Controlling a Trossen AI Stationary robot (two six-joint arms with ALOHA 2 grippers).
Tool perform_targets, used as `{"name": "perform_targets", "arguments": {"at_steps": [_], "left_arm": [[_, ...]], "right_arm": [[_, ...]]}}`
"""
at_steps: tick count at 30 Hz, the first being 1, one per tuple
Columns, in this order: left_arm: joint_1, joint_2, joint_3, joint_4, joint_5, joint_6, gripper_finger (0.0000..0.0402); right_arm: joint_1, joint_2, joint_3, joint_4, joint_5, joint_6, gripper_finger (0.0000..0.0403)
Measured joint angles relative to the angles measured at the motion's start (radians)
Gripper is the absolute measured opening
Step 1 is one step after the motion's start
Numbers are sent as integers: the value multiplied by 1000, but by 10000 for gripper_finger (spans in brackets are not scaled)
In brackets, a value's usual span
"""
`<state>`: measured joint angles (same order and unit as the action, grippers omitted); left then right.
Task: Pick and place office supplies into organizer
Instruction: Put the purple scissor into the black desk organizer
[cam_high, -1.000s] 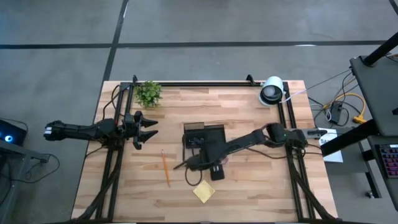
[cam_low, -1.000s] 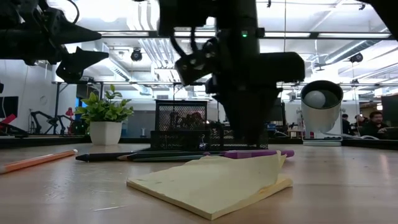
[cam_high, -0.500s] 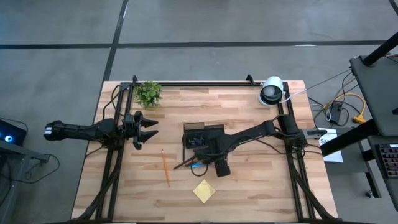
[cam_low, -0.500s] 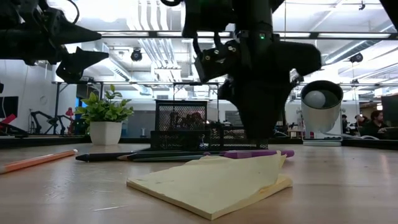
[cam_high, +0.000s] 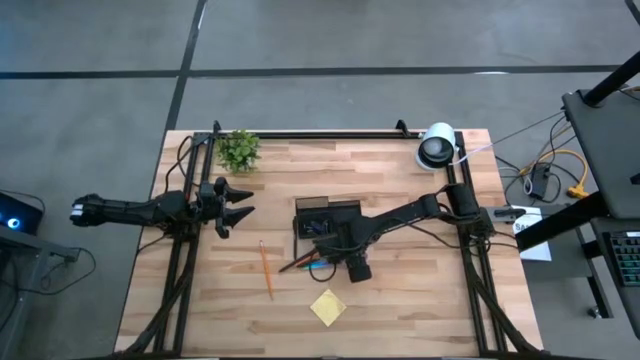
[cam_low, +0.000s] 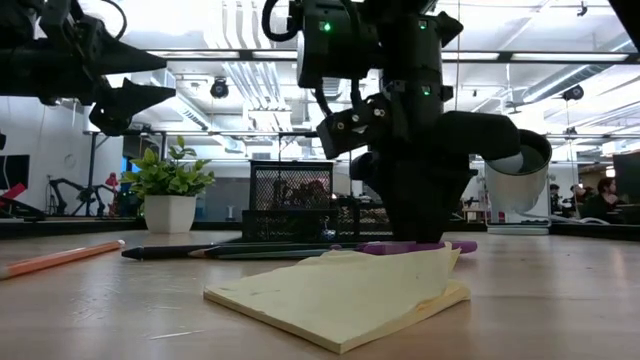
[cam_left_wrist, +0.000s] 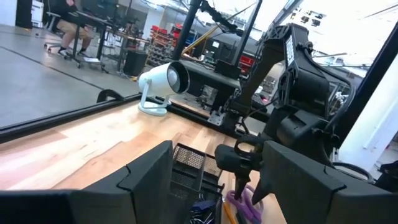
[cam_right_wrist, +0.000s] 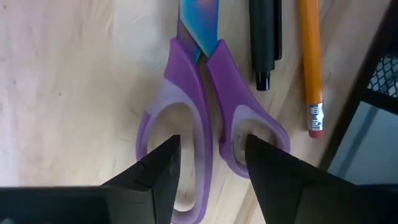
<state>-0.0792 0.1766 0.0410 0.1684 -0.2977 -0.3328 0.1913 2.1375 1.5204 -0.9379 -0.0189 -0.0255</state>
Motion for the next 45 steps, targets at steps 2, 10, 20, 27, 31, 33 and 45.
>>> {"name": "perform_targets", "arguments": {"at_steps": [2, 10, 20, 27, 31, 33, 45], "left_arm": [[0, 1, 0, 0, 0, 0, 235], [0, 0, 0, 0, -21, 0, 235], [0, -2, 0, 9, -35, -2, 235], [0, -3, 19, 12, -50, -1, 235], [0, -4, 31, 26, -51, -2, 235], [0, -4, 32, 58, -51, -3, 235], [0, -7, 33, 237, -86, -54, 235]], "right_arm": [[0, 0, -8, 7, 1, -16, 155], [3, 0, -43, 38, 71, -82, 88], [20, -26, 3, -18, 97, -89, 54], [63, -127, 161, -349, 215, -61, 55], [42, -163, 276, -420, 181, 89, 55], [-6, -172, 312, -428, 42, 264, 55], [-258, -223, 303, 29, -654, 912, 55]]}}
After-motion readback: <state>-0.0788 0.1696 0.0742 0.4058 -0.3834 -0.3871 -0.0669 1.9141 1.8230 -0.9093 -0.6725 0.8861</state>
